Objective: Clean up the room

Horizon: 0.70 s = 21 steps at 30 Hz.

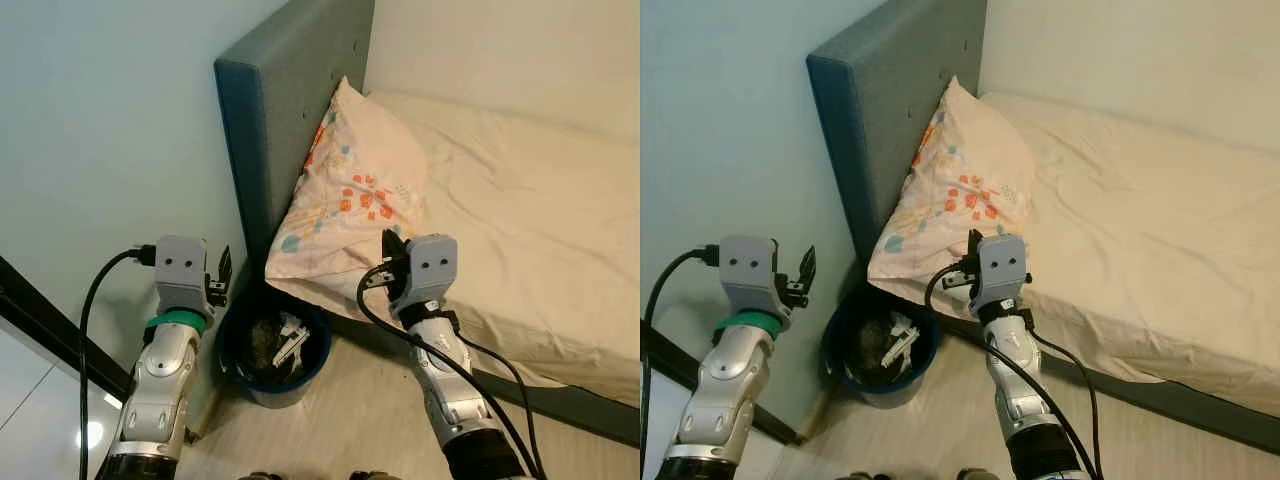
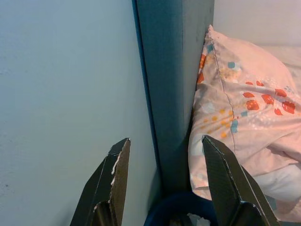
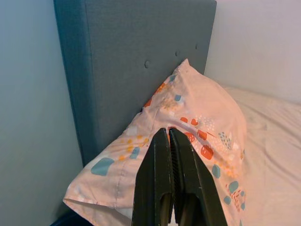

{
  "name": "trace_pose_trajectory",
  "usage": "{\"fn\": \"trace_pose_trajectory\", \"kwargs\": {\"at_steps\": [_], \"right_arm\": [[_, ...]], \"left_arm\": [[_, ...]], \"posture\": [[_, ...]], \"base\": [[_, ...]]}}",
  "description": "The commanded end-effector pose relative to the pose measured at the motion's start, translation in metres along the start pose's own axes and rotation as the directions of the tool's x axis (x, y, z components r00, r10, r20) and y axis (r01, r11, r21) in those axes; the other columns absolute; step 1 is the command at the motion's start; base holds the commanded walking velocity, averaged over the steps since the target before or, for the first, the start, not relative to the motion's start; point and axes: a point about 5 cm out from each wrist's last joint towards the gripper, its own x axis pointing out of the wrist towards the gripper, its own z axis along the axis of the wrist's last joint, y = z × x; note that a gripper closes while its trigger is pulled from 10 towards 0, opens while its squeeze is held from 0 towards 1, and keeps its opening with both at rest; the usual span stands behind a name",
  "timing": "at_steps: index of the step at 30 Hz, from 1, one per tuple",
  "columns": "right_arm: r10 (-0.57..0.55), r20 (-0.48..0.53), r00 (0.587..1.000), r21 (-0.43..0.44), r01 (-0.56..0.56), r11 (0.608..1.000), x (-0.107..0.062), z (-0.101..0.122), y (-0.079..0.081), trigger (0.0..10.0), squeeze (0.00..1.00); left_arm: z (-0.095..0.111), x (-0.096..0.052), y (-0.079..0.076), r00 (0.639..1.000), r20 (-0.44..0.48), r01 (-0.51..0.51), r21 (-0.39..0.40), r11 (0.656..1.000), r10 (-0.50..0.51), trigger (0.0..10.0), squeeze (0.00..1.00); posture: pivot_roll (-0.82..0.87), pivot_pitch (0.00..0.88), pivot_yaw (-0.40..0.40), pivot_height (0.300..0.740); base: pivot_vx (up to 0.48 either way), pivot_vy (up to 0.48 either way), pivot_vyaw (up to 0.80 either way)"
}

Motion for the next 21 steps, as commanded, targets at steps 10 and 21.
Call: {"fn": "trace_pose_trajectory", "kwargs": {"at_steps": [10,21], "right_arm": [[-0.007,-0.021,1.000,-0.001,0.007,1.000,-0.0036,-0.0055,-0.0050,10.0,0.00],[-0.003,-0.023,1.000,-0.002,0.003,1.000,-0.0037,-0.0060,-0.0041,10.0,0.00]], "left_arm": [[-0.0046,-0.0031,-0.0011,1.000,-0.011,-0.011,0.011,1.000,0.011,10.0,0.00],[-0.0065,-0.0050,-0.0026,1.000,-0.017,-0.003,0.010,1.000,0.003,10.0,0.00]], "posture": [[-0.02,0.000,0.032,0.740],[-0.02,0.000,0.033,0.740]], "base": [[0.000,0.000,0.00],[-0.163,0.000,0.00]]}}
